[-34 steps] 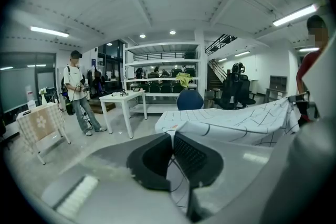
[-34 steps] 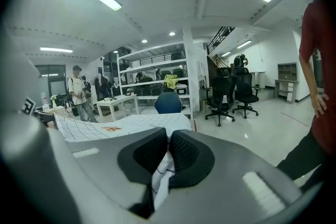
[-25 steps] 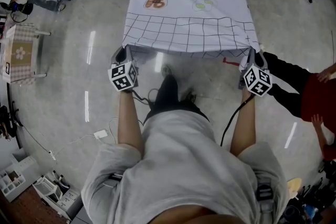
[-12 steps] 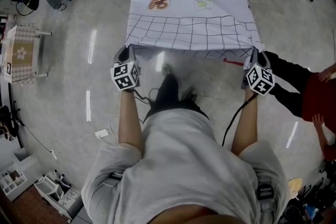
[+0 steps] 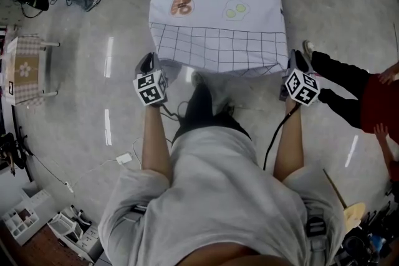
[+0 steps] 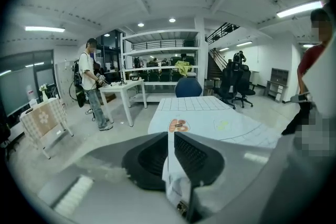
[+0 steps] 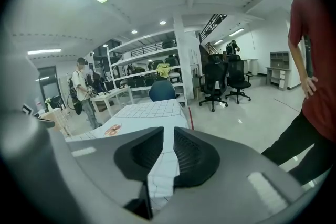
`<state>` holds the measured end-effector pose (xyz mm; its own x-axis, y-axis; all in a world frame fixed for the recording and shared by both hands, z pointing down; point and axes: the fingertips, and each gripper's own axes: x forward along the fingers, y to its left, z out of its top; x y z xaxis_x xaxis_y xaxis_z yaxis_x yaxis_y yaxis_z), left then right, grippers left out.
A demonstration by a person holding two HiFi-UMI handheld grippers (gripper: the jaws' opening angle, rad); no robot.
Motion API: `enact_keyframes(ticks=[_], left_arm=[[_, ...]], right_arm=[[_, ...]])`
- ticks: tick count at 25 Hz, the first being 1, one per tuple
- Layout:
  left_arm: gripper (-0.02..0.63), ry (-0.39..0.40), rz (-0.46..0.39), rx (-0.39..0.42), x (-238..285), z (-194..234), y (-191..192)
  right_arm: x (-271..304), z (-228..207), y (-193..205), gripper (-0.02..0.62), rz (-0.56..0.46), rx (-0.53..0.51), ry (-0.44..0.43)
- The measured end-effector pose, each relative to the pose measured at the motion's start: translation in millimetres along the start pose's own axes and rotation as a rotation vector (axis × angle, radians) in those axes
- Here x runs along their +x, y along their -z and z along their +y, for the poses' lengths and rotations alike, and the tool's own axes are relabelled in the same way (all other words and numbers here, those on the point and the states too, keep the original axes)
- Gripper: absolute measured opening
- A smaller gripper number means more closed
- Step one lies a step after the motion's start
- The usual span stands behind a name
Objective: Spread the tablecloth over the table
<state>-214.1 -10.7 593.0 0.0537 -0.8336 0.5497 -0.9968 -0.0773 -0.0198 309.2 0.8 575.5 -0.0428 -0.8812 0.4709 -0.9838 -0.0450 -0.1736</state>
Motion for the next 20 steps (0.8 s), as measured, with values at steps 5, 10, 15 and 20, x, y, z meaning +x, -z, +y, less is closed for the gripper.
enact_keyframes(ticks=[5,10,15,20], left_arm=[[0.038,0.001,-0.06,-0.011,-10.9,-7.8,-6.4],[0.02,0.061,-0.118,-0.012,-20.7,-39.8,-16.9],[0.02,0.139,-0.193,0.012,-30.2,-96.3,-34.0],[0.02,0.265,-0.239,0.056,-46.2,-167.3,-47.5]], right_arm=[[-10.4,10.3,-0.3,0.007,-0.032,-0.015,-0.014],[-20.7,45.7,-15.1,0.006,-0.099,-0.033,-0.078],[-31.7,101.3,-38.1,0.006,-0.19,-0.063,-0.189],[-44.6,154.7,-43.3,0.006,-0.24,-0.143,-0.269]])
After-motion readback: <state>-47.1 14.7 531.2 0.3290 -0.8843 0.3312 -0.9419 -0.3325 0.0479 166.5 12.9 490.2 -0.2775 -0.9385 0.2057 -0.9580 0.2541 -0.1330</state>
